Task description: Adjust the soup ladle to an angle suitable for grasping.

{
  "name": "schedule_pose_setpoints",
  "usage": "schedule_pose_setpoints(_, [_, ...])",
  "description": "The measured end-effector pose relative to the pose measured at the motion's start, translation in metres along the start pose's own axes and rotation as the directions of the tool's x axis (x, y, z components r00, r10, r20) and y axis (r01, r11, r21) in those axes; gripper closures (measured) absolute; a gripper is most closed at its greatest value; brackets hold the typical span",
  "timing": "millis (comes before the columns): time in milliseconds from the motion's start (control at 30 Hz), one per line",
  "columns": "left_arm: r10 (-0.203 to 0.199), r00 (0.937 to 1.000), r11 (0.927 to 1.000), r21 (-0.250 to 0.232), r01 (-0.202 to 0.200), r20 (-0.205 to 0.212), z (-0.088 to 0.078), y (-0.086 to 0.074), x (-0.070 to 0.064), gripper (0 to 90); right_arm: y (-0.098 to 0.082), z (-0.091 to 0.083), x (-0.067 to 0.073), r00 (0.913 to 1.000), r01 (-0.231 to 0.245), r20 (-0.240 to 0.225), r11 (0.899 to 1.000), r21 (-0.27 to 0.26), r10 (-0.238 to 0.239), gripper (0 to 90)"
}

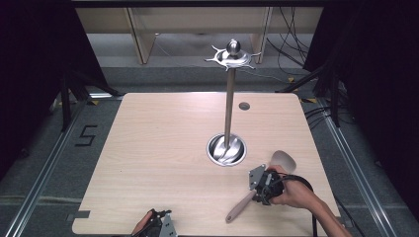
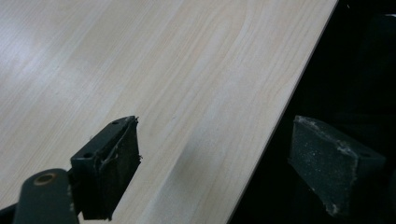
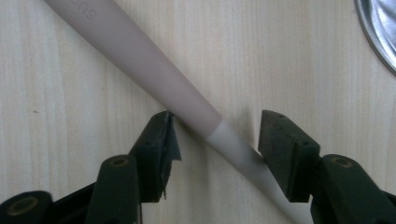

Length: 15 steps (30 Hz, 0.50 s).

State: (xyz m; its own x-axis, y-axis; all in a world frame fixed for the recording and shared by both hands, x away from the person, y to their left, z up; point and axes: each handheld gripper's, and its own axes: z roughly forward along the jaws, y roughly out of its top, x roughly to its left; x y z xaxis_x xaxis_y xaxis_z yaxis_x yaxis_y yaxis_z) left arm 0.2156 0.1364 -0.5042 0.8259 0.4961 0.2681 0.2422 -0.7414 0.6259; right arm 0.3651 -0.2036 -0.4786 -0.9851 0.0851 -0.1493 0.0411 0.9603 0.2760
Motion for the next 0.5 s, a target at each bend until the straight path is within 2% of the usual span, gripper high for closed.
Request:
schedule_pose_setpoints(133, [0.000,1.0000,1.0000,-0.001,0.000,0.000,0.000,0.000,0.000,15.4,0.006,-0.001,0.002,0.9999,0.010,0.006,0.999,0.045,-0.010,50.5])
schedule_pose_setpoints(200, [0.000,1.0000,1.0000,-0.001,0.000,0.000,0.000,0.000,0.000,15.3,0.010,0.000,0.001,0.9982,0.050,0.032,0.997,0.058,-0.052,53.7])
schedule_pose_setpoints(233, [0.000,1.0000,1.0000,-0.001,0.000,0.000,0.000,0.000,0.000,15.4,0.012,0.000,0.003,0.9976,0.050,0.044,0.996,0.069,-0.053,55.3])
schedule_pose_setpoints(267, [0.001,1.0000,1.0000,0.000,-0.001,0.000,0.000,0.000,0.000,15.4,0.013,0.000,0.003,0.9974,0.061,0.033,0.995,0.075,-0.063,56.2])
schedule_pose_setpoints(300, [0.000,1.0000,1.0000,-0.001,0.000,0.001,0.000,0.000,0.000,15.4,0.014,-0.001,0.005,0.9992,0.016,0.034,0.995,0.095,-0.020,57.8])
schedule_pose_setpoints(333, [0.002,1.0000,1.0000,0.001,-0.002,0.000,0.000,0.000,0.000,15.4,0.017,-0.001,0.002,0.9959,0.080,0.034,0.991,0.104,-0.084,59.3])
schedule_pose_setpoints(367, [0.002,1.0000,1.0000,0.001,-0.002,-0.001,0.000,0.000,0.000,15.4,0.018,-0.001,0.005,0.9990,0.026,0.034,0.992,0.121,-0.030,60.3])
schedule_pose_setpoints(400, [0.002,1.0000,1.0000,0.000,-0.002,0.001,0.000,0.000,0.000,15.4,0.019,-0.002,0.005,0.9992,0.026,0.025,0.988,0.150,-0.030,61.0])
schedule_pose_setpoints(433, [0.002,1.0000,1.0000,0.000,-0.002,0.000,0.000,0.000,0.000,15.3,0.019,-0.001,0.003,0.9989,0.035,0.027,0.990,0.134,-0.039,62.1])
schedule_pose_setpoints(467, [0.002,1.0000,1.0000,0.001,-0.002,-0.001,0.000,0.000,0.000,15.4,0.020,-0.001,0.002,0.9977,0.060,0.022,0.987,0.150,-0.064,63.3])
schedule_pose_setpoints(500, [0.002,1.0000,1.0000,0.001,-0.002,-0.001,0.000,0.000,0.000,15.4,0.020,-0.001,0.002,0.9977,0.060,0.022,0.987,0.150,-0.064,63.3])
